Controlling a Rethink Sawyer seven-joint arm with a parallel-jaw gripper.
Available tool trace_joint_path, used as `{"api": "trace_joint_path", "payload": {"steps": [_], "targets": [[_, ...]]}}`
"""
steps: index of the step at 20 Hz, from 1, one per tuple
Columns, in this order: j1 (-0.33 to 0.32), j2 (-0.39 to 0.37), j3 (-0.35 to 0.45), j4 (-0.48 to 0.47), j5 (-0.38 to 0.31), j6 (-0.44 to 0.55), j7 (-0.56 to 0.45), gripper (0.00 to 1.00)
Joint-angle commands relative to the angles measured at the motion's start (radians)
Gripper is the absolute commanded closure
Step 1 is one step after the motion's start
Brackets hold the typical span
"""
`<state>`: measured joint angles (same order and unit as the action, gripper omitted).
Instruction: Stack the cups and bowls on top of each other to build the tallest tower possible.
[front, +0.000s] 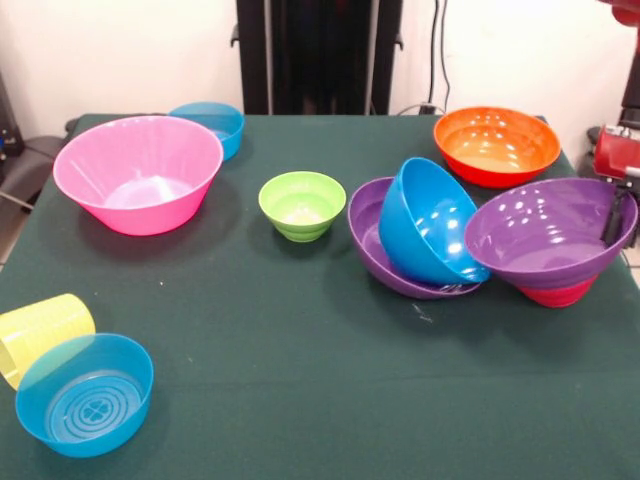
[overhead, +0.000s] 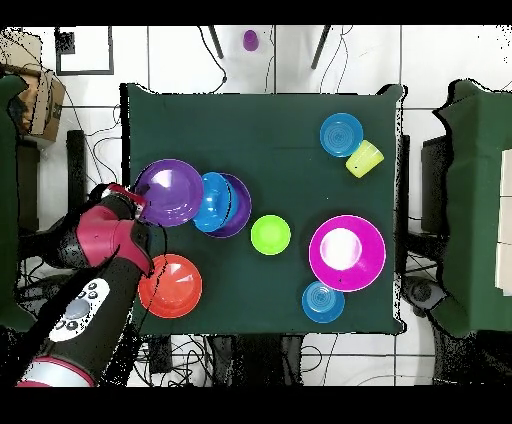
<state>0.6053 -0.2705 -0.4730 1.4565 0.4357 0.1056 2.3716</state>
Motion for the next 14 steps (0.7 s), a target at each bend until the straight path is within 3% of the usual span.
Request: {"api": "trace_joint_path", "payload": {"steps": [1,7,8,14], "targets": [[0.016,0.088,0.033,-0.038,0.066,0.143,0.199,1.00],[0.007,0.078,0.040,-0.016,0.053,0.123,0.157,1.00],[0.005,0.075,0.045,-0.011,0.050,0.121,0.150,0.00],[0.022,0.093,0.017,-0.024,0.053,0.148,0.151,0.00]]}}
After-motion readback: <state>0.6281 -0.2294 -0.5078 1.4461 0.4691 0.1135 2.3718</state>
